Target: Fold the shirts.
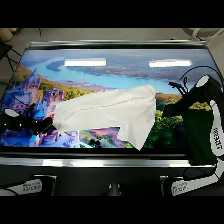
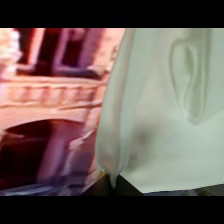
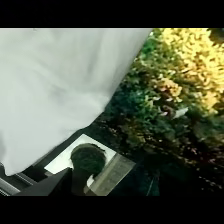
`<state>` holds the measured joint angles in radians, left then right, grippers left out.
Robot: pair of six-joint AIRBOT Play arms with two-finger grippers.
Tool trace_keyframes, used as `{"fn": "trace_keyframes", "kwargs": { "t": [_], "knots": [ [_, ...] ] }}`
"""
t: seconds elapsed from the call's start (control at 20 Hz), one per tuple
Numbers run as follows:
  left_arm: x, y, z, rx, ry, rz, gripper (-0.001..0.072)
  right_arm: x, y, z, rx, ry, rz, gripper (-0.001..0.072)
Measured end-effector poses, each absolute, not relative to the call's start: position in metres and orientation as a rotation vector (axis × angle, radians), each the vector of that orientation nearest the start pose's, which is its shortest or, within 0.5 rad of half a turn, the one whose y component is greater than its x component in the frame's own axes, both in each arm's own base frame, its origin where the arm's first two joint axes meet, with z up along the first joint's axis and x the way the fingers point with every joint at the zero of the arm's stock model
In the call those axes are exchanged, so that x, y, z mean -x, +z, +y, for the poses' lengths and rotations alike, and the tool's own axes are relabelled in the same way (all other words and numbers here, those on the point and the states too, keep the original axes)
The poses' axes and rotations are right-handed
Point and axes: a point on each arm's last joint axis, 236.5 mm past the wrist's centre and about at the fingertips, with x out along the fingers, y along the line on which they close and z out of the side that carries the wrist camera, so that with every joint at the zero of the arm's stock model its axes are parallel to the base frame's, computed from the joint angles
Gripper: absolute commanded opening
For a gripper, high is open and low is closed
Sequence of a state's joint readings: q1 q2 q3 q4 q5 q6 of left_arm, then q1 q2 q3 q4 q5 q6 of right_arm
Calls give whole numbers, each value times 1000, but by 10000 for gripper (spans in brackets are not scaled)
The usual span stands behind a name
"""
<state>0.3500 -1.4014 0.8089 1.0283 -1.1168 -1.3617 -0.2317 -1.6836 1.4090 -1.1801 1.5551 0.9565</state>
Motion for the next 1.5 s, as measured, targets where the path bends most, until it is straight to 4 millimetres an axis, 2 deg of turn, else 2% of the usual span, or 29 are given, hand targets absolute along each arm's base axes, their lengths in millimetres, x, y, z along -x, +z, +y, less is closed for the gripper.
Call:
{"fn": "trace_keyframes", "kwargs": {
  "t": [0.15,0.4,0.45,0.5,0.55,0.6,0.7,0.75,0.8,0.85,0.9,0.95,1.0,1.05,1.1,1.15,1.2,1.25,1.3,1.35,1.4,1.5],
  "knots": [
    [-309,-104,-4,695,-57,1489,22,-361,-69,25,-192,651,1566,565],
    [-317,-87,-3,675,-63,1437,22,-365,-91,42,-295,622,1512,537],
    [-319,-84,-2,671,-64,1426,23,-365,-94,47,-307,620,1507,493],
    [-320,-81,-2,669,-66,1418,23,-366,-97,54,-313,620,1501,378],
    [-321,-78,-3,661,-74,1409,23,-368,-100,59,-314,608,1495,231],
    [-324,-75,-3,656,-81,1400,22,-371,-104,63,-298,599,1485,22],
    [-333,-61,-1,635,-102,1369,20,-378,-103,71,-269,593,1467,25],
    [-342,-46,1,615,-112,1334,19,-385,-95,74,-250,599,1442,25],
    [-356,-23,6,584,-119,1269,19,-394,-80,72,-203,607,1404,25],
    [-371,8,11,545,-124,1181,20,-404,-59,68,-139,611,1349,25],
    [-388,51,16,497,-129,1063,20,-419,-25,61,-50,605,1267,25],
    [-402,103,21,442,-128,926,21,-433,16,53,45,581,1166,25],
    [-411,170,25,380,-125,752,21,-446,66,42,145,535,1049,25],
    [-411,237,26,325,-121,583,21,-453,134,28,260,463,893,25],
    [-400,312,23,282,-116,394,21,-451,205,17,356,380,734,24],
    [-379,374,19,245,-109,237,21,-436,281,5,446,281,558,24],
    [-350,431,13,210,-102,83,21,-412,346,-3,509,194,403,23],
    [-320,472,6,185,-100,-30,21,-377,410,-10,562,100,246,23],
    [-289,506,-1,169,-98,-133,21,-339,457,-14,586,25,125,23],
    [-265,526,-8,168,-103,-197,21,-306,487,-16,593,-23,42,23],
    [-246,540,-14,173,-107,-242,21,-278,507,-17,597,-58,-13,23],
    [-226,548,-22,179,-119,-264,21,-242,526,-18,602,-100,-68,23]
  ]
}}
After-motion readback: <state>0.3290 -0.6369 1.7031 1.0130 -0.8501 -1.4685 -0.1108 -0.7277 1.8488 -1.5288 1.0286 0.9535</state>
